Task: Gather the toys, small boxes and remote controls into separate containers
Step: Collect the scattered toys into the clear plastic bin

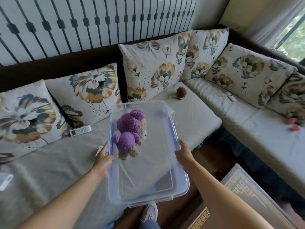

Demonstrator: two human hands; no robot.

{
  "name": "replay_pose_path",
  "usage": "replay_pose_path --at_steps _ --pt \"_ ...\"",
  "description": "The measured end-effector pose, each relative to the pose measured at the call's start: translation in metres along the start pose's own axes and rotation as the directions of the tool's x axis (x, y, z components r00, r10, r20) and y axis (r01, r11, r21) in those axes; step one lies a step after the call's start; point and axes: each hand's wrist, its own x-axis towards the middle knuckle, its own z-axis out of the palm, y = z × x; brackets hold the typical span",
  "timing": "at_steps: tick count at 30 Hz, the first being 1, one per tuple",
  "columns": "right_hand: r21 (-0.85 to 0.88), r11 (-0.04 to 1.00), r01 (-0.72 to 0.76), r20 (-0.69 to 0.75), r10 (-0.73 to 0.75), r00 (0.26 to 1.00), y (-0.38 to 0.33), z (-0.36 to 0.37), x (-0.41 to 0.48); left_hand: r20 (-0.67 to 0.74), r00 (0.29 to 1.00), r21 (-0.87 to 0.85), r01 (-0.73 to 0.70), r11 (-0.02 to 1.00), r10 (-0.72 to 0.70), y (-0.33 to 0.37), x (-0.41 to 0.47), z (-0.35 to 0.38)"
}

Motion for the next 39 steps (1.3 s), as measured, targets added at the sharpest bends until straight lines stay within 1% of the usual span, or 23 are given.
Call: replay_pose_path --at_steps 2,5,10,16,19,21,25,28,34,39 --pt "-0.030 1.000 -0.008 -0.011 0.008 1.000 -0.002 -0.027 0.025 0.001 1.000 -0.025 0.024 0.999 -0.024 0.005 0.006 0.033" --pt "-0.044 0.999 -0.023 -0.005 0.022 1.000 0.000 -0.057 0.052 -0.011 1.000 -0.023 0.023 0.999 -0.024 0.012 0.010 0.071" --pt "-0.044 0.998 -0.038 -0.005 0.037 0.999 -0.001 -0.094 0.083 -0.012 0.999 0.022 0.036 0.999 -0.035 0.028 0.022 0.114" --pt "0.001 0.996 -0.088 -0.049 0.087 0.995 0.001 -0.125 0.112 0.062 0.998 0.103 0.024 0.994 -0.031 0.050 0.043 0.149" --pt "0.030 0.994 -0.108 -0.069 0.110 0.992 0.005 -0.145 0.138 0.090 0.996 0.133 -0.015 0.991 0.003 0.062 0.057 0.184" --pt "0.040 0.994 -0.098 -0.068 0.100 0.993 0.007 -0.149 0.145 0.101 0.995 0.138 -0.033 0.990 0.019 0.069 0.057 0.195" --pt "0.027 0.997 -0.075 -0.061 0.077 0.995 0.011 -0.191 0.189 0.105 0.994 0.154 -0.024 0.988 0.007 0.073 0.076 0.254" --pt "0.016 0.998 -0.063 -0.043 0.064 0.997 0.017 -0.234 0.238 0.085 0.996 0.155 -0.019 0.988 0.006 0.072 0.098 0.315" --pt "-0.008 0.994 -0.110 -0.025 0.110 0.994 0.036 -0.314 0.319 0.107 0.994 0.127 0.002 0.992 -0.015 0.075 0.123 0.424" --pt "0.009 0.989 -0.145 -0.033 0.145 0.989 0.036 -0.361 0.362 0.131 0.991 0.140 -0.007 0.990 -0.011 0.090 0.143 0.485"
